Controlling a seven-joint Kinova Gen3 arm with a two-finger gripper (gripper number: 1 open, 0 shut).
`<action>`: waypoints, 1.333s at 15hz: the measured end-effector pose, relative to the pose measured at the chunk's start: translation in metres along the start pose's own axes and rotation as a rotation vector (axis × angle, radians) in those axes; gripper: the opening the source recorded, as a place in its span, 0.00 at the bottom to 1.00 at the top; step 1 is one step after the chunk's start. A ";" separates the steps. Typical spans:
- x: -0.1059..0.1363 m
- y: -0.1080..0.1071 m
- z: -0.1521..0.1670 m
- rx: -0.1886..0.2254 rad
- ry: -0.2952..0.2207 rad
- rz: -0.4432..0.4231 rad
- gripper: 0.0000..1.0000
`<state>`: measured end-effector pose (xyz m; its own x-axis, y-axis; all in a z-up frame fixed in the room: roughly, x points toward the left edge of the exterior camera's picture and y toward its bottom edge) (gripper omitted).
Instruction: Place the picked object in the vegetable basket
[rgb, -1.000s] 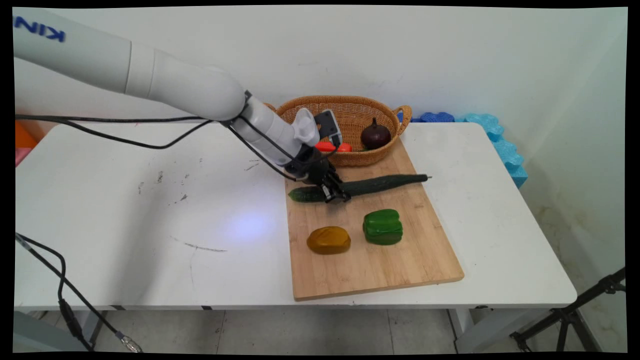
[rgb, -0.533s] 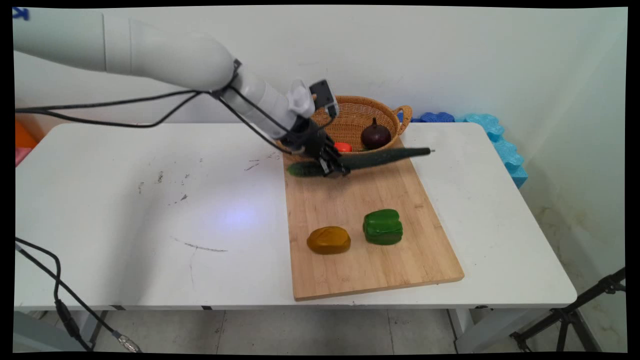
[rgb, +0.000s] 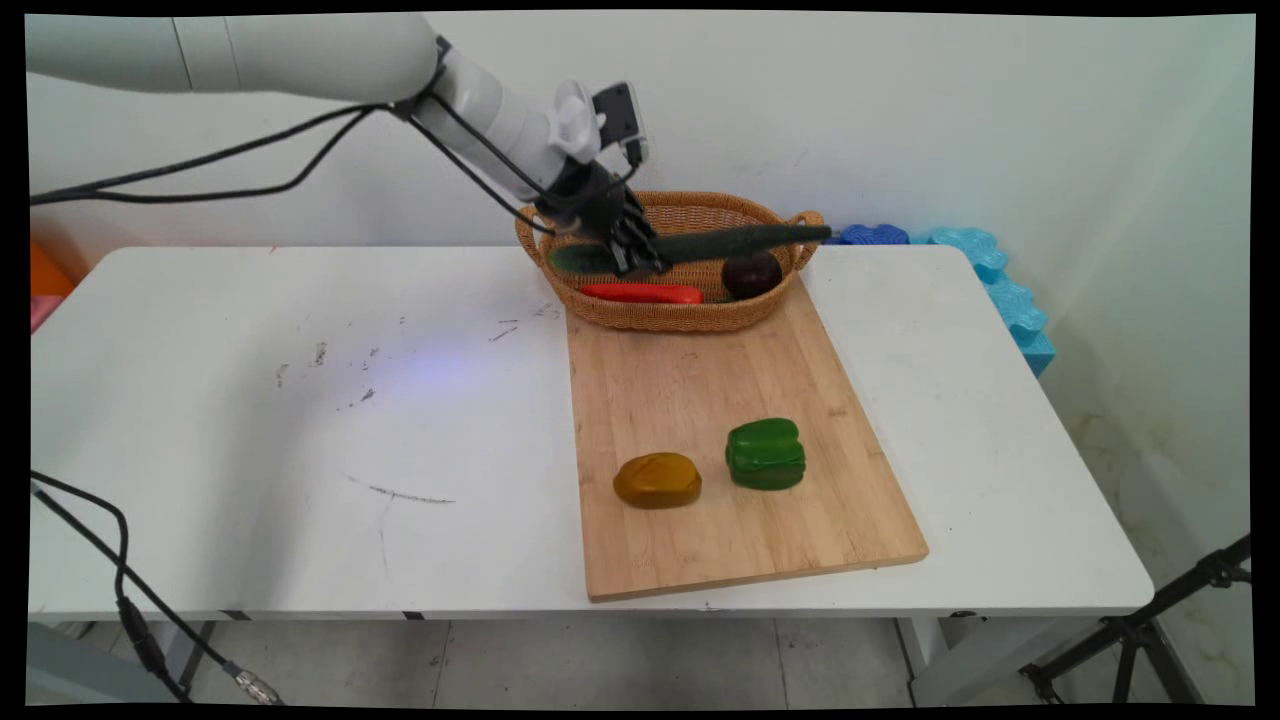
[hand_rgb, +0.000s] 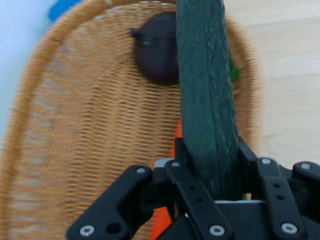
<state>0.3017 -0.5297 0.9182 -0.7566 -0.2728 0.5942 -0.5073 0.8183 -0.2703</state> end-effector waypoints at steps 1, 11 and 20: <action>-0.001 -0.011 -0.001 0.016 -0.004 0.022 0.00; -0.009 -0.086 0.028 0.088 -0.041 0.271 0.00; -0.024 -0.115 0.077 0.081 -0.067 0.392 0.00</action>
<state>0.3457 -0.6562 0.8766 -0.9230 0.0179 0.3844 -0.2036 0.8250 -0.5272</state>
